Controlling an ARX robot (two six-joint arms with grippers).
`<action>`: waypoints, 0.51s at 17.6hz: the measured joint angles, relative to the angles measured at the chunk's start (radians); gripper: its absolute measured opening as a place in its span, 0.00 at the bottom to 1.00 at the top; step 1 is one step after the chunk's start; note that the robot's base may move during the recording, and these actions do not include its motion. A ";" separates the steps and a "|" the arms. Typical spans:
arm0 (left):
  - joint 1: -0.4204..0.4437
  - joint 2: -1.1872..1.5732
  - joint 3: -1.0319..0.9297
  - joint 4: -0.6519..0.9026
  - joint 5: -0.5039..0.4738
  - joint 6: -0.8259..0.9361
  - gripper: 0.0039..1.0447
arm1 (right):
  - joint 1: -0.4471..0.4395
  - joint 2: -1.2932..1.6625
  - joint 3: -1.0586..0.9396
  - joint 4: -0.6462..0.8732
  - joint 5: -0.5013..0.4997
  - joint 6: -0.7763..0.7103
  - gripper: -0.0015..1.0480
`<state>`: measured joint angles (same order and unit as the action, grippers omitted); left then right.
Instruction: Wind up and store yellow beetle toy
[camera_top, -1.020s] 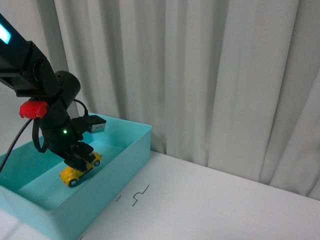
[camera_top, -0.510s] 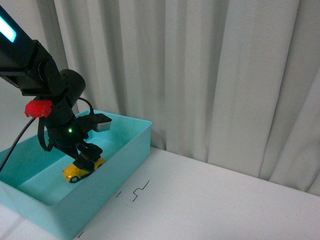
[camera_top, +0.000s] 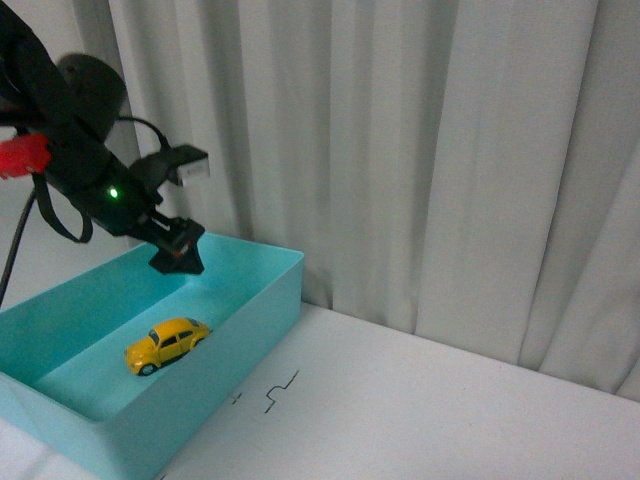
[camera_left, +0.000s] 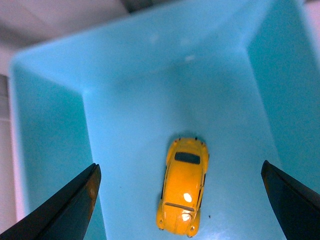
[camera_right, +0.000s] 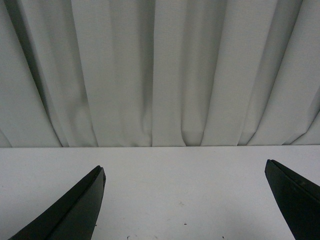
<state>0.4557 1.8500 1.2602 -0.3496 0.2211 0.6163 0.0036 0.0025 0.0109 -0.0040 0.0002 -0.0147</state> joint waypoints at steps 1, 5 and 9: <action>0.002 -0.084 -0.038 0.023 0.044 -0.010 0.94 | 0.000 0.000 0.000 0.000 0.000 0.000 0.94; -0.002 -0.386 -0.239 0.028 0.166 -0.043 0.94 | 0.000 0.000 0.000 0.000 0.000 0.000 0.94; 0.019 -0.711 -0.325 -0.006 0.274 -0.078 0.94 | 0.000 0.000 0.000 0.000 0.000 0.000 0.94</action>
<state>0.4744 1.1393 0.9352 -0.3553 0.4953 0.5385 0.0036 0.0025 0.0109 -0.0040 0.0006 -0.0143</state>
